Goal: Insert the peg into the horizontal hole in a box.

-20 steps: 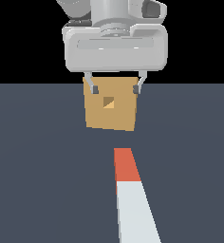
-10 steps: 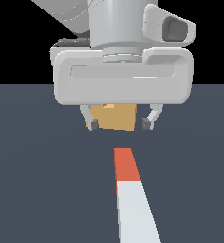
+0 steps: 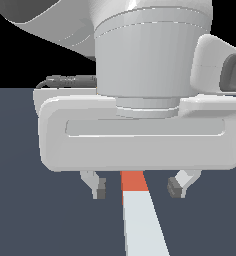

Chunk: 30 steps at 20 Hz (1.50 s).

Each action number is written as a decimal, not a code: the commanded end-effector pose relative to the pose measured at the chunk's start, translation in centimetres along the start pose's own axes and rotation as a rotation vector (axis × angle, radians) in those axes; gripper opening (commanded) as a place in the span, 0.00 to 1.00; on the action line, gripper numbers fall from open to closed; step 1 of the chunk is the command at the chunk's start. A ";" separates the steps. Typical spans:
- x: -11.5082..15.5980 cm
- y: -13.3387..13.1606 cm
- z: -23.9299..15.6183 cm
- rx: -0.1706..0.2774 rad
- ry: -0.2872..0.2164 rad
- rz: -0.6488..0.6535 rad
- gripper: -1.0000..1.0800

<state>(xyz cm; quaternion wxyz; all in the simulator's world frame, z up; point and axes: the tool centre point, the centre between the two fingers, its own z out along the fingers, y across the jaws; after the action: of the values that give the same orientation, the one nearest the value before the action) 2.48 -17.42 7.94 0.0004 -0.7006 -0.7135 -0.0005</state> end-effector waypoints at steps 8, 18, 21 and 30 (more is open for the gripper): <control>-1.4 0.5 0.9 0.000 -0.001 -0.007 0.96; -1.4 0.3 3.9 0.001 -0.001 -0.006 0.96; -1.4 0.3 5.3 0.001 -0.001 -0.006 0.96; -1.4 0.5 5.9 0.000 -0.001 -0.006 0.00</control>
<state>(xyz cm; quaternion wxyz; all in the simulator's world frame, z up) 2.93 -18.83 2.01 0.0004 -0.6983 -0.7158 0.0001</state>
